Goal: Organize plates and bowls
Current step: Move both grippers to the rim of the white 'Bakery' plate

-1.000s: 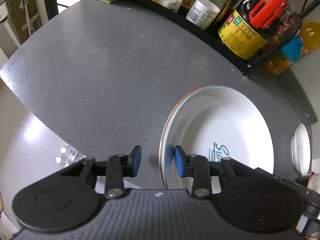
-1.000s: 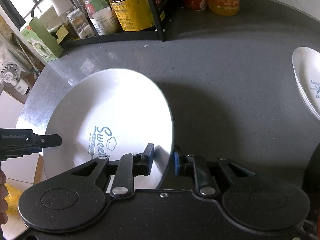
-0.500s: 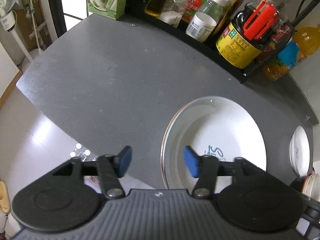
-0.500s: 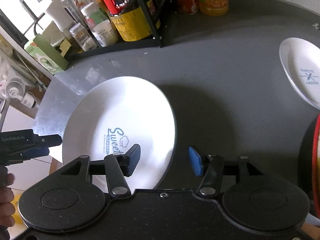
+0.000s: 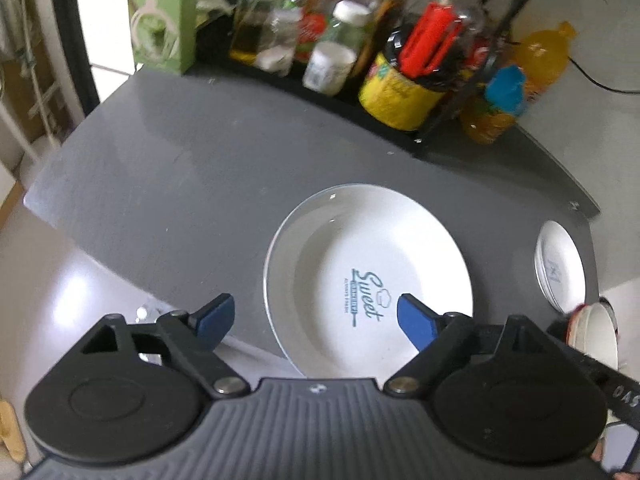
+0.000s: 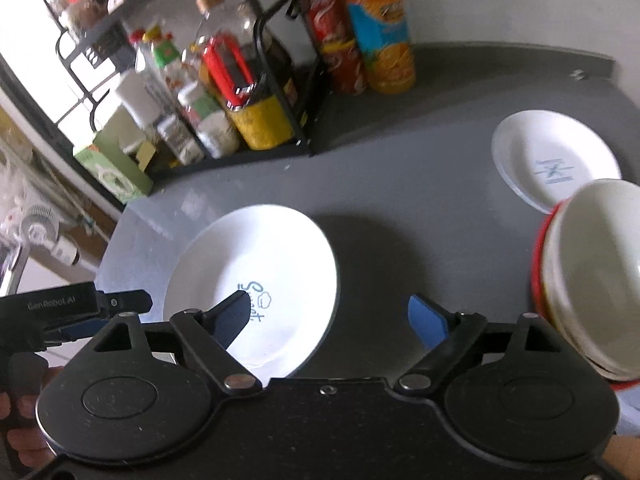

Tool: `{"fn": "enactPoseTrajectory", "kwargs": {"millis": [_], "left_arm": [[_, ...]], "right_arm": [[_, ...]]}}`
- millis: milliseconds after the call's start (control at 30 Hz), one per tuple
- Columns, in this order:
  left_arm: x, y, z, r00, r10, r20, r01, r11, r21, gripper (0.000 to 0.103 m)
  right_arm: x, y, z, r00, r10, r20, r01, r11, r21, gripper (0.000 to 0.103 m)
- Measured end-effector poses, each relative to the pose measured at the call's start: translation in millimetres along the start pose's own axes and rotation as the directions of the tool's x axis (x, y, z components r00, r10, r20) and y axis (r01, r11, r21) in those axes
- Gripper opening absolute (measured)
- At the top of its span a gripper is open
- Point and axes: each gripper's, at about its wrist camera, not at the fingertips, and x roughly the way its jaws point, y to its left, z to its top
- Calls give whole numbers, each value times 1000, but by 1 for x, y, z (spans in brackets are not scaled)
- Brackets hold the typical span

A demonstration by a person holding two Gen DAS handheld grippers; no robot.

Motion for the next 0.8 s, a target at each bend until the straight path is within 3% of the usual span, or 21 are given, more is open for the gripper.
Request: {"fn": "enactPoseTrajectory", "kwargs": {"millis": [433, 633, 800], "left_arm": [[-15, -49, -22, 996, -88, -17, 89, 991, 102, 89], [-25, -72, -24, 991, -130, -19, 131, 982, 136, 89], [-19, -90, -17, 988, -150, -36, 153, 982, 107, 89]], "right_arm": [[-80, -27, -16, 990, -84, 114, 76, 994, 77, 90], [-94, -44, -20, 986, -110, 129, 96, 989, 112, 90], [-100, -64, -17, 982, -117, 149, 95, 984, 148, 92]]}}
